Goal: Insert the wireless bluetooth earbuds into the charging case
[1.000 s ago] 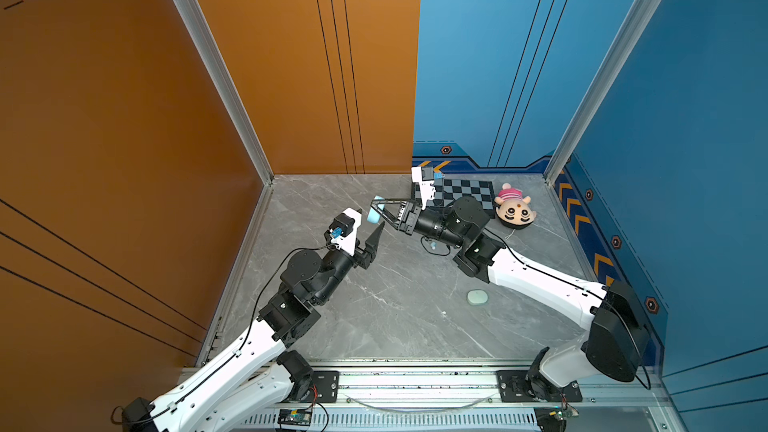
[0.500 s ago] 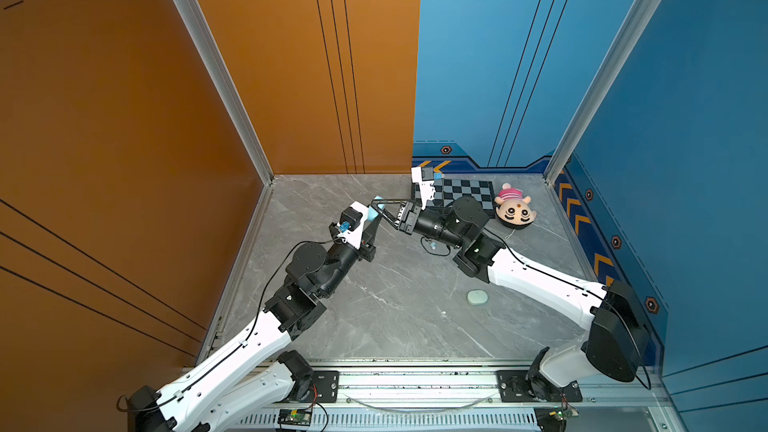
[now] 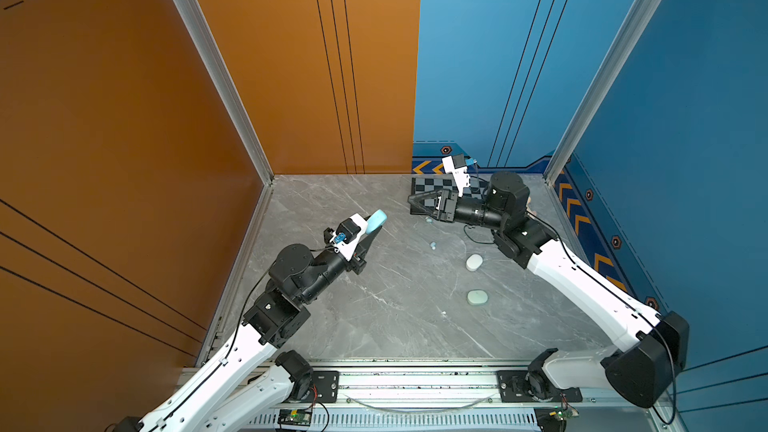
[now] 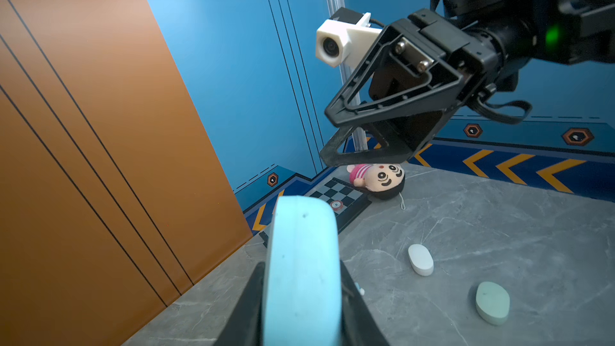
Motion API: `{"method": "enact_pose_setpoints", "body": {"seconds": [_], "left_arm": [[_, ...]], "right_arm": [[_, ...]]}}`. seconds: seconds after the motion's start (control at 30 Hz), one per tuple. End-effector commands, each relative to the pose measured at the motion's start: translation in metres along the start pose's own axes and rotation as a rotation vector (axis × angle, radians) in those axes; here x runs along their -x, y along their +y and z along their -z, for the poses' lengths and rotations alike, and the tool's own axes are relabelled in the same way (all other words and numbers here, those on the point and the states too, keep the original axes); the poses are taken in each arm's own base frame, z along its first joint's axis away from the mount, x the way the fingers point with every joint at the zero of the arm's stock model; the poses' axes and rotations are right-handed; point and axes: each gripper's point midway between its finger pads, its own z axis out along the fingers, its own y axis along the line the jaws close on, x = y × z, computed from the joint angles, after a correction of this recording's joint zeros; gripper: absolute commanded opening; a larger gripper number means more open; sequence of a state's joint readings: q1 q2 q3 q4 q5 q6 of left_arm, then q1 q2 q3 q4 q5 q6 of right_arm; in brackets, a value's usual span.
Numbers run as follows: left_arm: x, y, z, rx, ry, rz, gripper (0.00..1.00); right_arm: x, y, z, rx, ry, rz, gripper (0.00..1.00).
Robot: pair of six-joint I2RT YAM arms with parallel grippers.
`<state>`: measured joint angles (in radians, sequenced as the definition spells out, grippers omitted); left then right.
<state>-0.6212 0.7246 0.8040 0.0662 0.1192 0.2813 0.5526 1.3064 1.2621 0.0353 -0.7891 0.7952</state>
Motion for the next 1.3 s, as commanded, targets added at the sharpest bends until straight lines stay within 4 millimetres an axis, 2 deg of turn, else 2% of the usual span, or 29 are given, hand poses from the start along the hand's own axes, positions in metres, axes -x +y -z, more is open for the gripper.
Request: {"method": "enact_pose_setpoints", "body": {"seconds": [0.0, 0.13, 0.23, 0.5, 0.73, 1.07, 1.1, 1.27], "left_arm": [[0.004, -0.029, 0.013, -0.192, 0.021, -0.089, 0.07], [0.000, -0.040, 0.020, -0.267, 0.072, -0.124, 0.08], [0.004, -0.043, 0.022, -0.278, 0.066, -0.170, 0.08], [0.020, -0.044, 0.014, -0.288, 0.048, -0.230, 0.08], [0.017, -0.052, 0.009, -0.298, 0.058, -0.268, 0.07], [0.014, -0.054, 0.006, -0.288, 0.072, -0.298, 0.07], [0.014, -0.055, 0.007, -0.290, 0.071, -0.298, 0.07], [0.013, -0.054, 0.005, -0.283, 0.073, -0.291, 0.07]], "right_arm": [[-0.050, 0.019, 0.024, 0.065, 0.186, 0.075, 0.60], [-0.059, 0.037, 0.037, 0.095, 0.176, 0.174, 0.67], [-0.063, 0.038, 0.036, 0.079, 0.178, 0.188, 0.69], [-0.060, 0.036, 0.016, 0.051, 0.185, 0.169, 0.71], [-0.051, 0.037, -0.005, 0.065, 0.206, 0.128, 0.71], [-0.060, 0.037, -0.024, 0.109, 0.258, 0.078, 0.64], [-0.070, 0.045, -0.028, 0.130, 0.284, 0.077, 0.63], [-0.076, 0.051, -0.031, 0.165, 0.306, 0.074, 0.58]]}}
